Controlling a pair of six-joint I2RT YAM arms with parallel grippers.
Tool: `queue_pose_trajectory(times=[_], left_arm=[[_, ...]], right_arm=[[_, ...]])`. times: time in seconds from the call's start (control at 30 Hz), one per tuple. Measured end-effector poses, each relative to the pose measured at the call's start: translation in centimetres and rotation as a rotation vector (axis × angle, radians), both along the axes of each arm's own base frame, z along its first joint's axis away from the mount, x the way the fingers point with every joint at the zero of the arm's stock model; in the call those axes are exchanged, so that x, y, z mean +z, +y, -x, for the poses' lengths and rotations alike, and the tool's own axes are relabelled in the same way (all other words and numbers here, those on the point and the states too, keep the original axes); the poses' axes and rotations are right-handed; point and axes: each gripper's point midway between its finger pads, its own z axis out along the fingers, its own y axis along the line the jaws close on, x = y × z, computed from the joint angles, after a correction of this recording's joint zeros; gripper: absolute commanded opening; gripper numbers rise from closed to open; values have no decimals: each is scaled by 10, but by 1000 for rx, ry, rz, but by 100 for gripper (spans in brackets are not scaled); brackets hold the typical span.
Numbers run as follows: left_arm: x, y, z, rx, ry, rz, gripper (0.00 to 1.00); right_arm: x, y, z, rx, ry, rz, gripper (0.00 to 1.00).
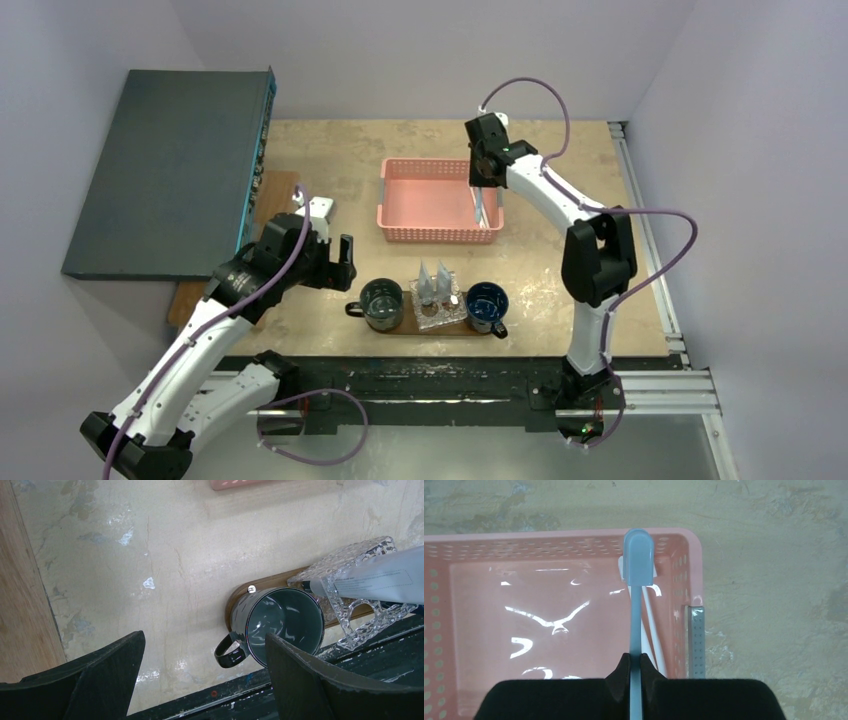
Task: Prepare toiletry sets of a toothbrush and toothpaste on the tray
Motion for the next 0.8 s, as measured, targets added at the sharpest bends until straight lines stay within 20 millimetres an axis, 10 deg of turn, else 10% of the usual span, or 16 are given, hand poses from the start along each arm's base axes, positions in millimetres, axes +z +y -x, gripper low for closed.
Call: queue_pose_trajectory(times=[0.8], left_arm=[[8, -18, 5, -78, -3, 83, 90]], right_arm=[[127, 29, 76, 314, -217, -271, 0]])
